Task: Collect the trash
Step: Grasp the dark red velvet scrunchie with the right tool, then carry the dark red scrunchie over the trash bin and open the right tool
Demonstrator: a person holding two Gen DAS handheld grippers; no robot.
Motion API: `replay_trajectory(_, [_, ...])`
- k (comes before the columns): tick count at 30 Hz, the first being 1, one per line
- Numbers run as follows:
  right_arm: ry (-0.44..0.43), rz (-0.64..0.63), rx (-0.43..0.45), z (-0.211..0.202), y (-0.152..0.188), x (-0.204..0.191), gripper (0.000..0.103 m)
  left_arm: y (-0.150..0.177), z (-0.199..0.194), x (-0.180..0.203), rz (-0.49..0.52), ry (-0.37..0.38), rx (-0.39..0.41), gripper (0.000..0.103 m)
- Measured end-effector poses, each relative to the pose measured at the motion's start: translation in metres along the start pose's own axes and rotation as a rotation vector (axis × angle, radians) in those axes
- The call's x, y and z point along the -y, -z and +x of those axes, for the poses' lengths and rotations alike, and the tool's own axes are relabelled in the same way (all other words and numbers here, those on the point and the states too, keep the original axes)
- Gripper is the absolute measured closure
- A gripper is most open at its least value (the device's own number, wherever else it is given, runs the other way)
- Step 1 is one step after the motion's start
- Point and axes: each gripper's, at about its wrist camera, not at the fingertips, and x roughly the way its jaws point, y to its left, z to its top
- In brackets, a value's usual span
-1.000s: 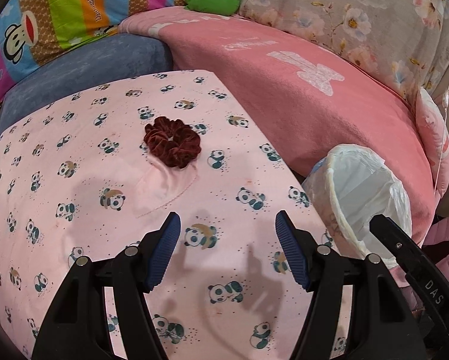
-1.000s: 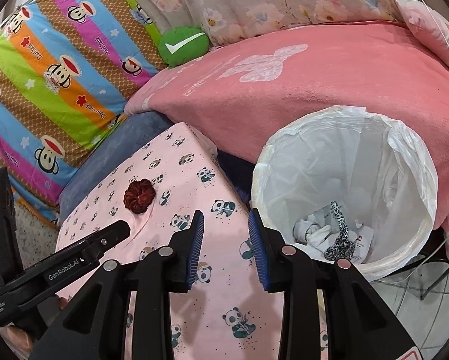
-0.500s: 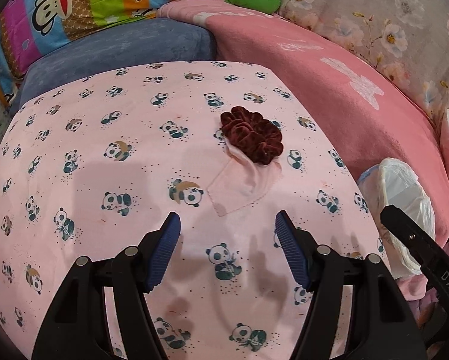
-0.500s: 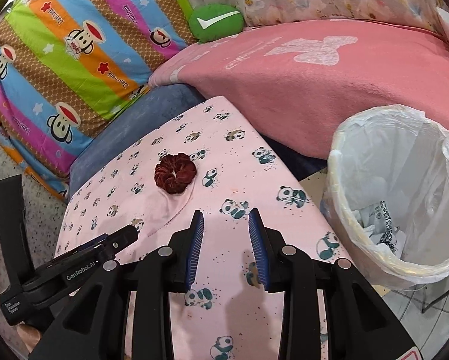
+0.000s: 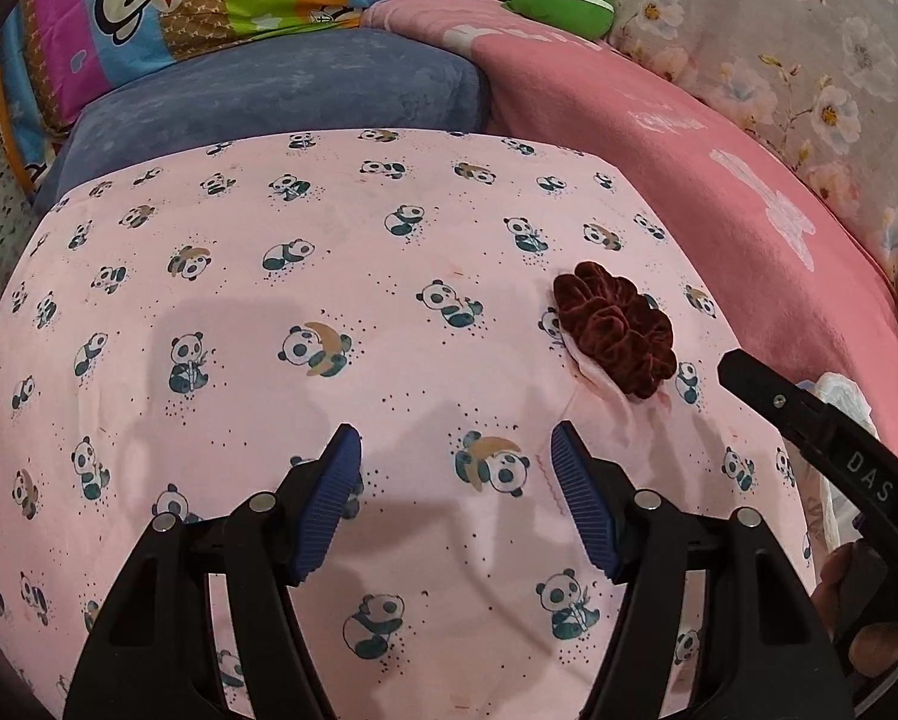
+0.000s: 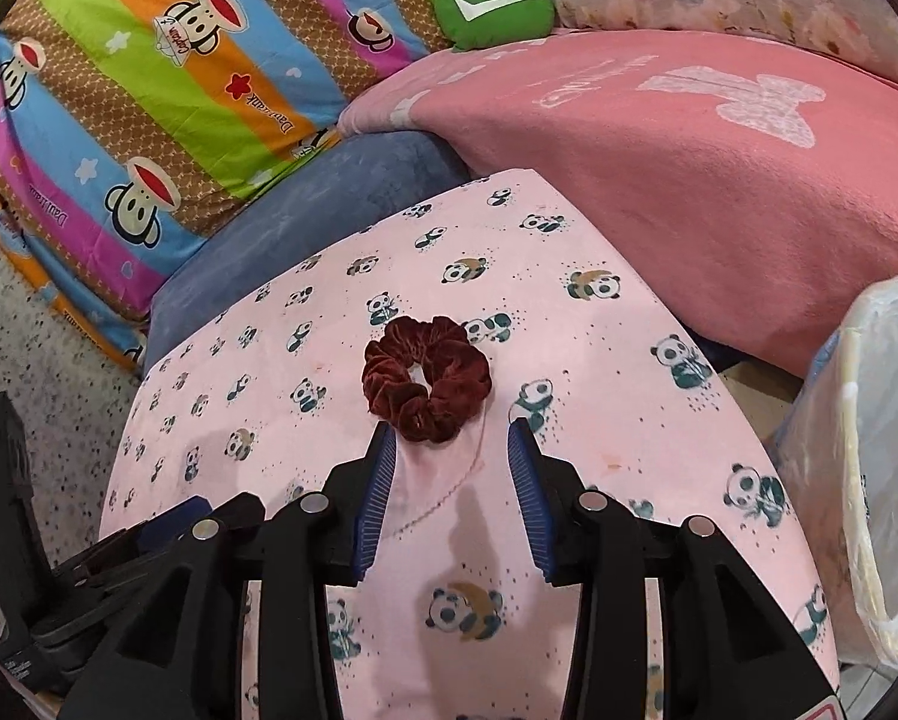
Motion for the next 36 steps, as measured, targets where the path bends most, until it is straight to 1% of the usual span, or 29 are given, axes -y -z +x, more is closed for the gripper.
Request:
replay_trajectory(7, [0.000, -0.024, -0.053, 0.046, -0.021, -0.016, 0.063, -0.015, 0.013, -0.004, -0.006, 0.002, -0.002, 0.040])
replay_trajectory(9, [-0.001, -0.021, -0.062, 0.053, -0.028, -0.016, 0.063, -0.017, 0.017, -0.004, -0.006, 0.001, -0.004, 0.040])
replay_trajectory(13, [0.003, -0.029, -0.079, 0.070, -0.032, -0.016, 0.063, -0.019, 0.025, -0.004, -0.010, 0.003, -0.016, 0.040])
replay_trajectory(14, [0.001, -0.030, -0.079, 0.073, -0.032, -0.015, 0.064, -0.019, 0.027, -0.004, -0.009, 0.005, -0.018, 0.040])
replay_trajectory(15, [-0.004, -0.029, -0.082, 0.075, -0.032, -0.013, 0.068, -0.018, 0.028, -0.002, -0.007, 0.006, -0.022, 0.040])
replay_trajectory(16, [-0.004, -0.028, -0.083, 0.078, -0.032, -0.014, 0.077, -0.018, 0.030, -0.001, -0.004, 0.008, -0.025, 0.040])
replay_trajectory(18, [-0.036, 0.004, -0.067, 0.075, -0.032, -0.006, 0.092, -0.017, 0.032, 0.005, 0.003, 0.013, -0.029, 0.040])
replay_trajectory(19, [-0.051, 0.018, -0.052, 0.072, -0.032, -0.003, 0.093, -0.017, 0.033, 0.007, 0.008, 0.016, -0.031, 0.040])
replay_trajectory(23, [-0.075, 0.049, -0.005, 0.055, -0.029, 0.007, 0.095, -0.016, 0.038, 0.024, 0.034, 0.033, -0.040, 0.040])
replay_trajectory(27, [-0.069, 0.075, 0.041, 0.034, -0.025, 0.017, 0.095, -0.013, 0.045, 0.046, 0.064, 0.062, -0.058, 0.040])
replay_trajectory(31, [-0.065, 0.100, 0.044, 0.021, -0.023, 0.024, 0.095, -0.009, 0.053, 0.069, 0.100, 0.108, -0.077, 0.040])
replay_trajectory(34, [-0.044, 0.105, 0.051, 0.016, -0.023, 0.030, 0.095, -0.004, 0.060, 0.085, 0.137, 0.115, -0.090, 0.041])
replay_trajectory(36, [-0.046, 0.117, 0.048, 0.012, -0.020, 0.033, 0.095, -0.001, 0.060, 0.092, 0.168, 0.095, -0.080, 0.041])
